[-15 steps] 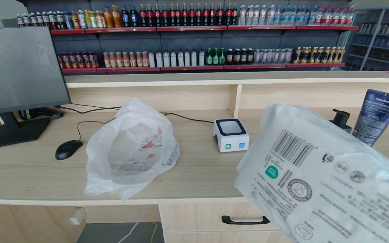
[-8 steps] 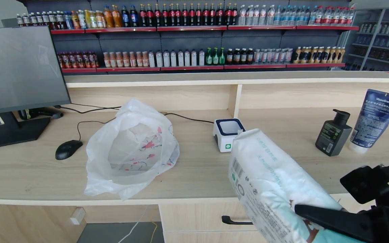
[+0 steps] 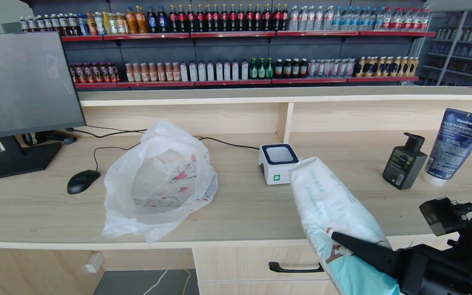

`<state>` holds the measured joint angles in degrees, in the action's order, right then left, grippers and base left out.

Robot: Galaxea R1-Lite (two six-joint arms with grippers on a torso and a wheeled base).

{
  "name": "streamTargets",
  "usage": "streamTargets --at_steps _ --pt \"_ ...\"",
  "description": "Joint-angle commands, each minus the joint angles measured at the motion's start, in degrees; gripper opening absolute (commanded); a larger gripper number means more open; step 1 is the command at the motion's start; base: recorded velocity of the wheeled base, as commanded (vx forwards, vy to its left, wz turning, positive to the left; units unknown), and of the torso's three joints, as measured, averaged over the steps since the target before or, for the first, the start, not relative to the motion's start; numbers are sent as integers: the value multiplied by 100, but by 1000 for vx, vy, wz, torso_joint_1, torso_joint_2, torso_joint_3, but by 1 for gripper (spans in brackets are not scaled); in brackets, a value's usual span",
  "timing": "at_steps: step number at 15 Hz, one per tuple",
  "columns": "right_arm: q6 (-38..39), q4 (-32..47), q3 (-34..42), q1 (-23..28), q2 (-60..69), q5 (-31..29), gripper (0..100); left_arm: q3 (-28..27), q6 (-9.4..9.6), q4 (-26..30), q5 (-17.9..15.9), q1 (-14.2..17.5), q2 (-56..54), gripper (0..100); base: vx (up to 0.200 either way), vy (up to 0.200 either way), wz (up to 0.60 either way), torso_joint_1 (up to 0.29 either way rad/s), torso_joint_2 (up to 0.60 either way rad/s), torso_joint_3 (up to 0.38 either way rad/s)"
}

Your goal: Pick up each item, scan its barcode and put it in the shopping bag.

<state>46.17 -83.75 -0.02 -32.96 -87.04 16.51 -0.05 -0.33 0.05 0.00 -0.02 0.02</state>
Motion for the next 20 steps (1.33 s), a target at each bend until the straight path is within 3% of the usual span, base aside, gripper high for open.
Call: streamTargets --at_steps 1,5,8,11,13,16,20 --pt "-407 -19 -33 -17 -252 2 0 -4 -2 4 0 -6 -2 0 0 0 0 0 0 0" --pt "-1830 -1 2 115 -147 -464 0 -4 -2 4 0 -6 -2 0 0 0 0 0 0 0" --pt "-3623 -10 2 282 126 -473 0 5 -2 -5 0 -6 -2 0 0 0 0 0 0 0" --pt "-4696 -1 2 545 328 -482 0 -4 -2 4 0 2 -2 0 0 0 0 0 0 0" --pt "-4898 8 -33 1020 548 -438 0 -4 -2 4 0 2 -2 0 0 0 0 0 0 0" --pt "-5452 52 2 1011 785 -447 0 -4 -2 4 0 2 -2 0 0 0 0 0 0 0" --pt "-5320 113 -6 1319 715 -464 0 5 -2 4 0 -6 -2 0 0 0 0 0 0 0"
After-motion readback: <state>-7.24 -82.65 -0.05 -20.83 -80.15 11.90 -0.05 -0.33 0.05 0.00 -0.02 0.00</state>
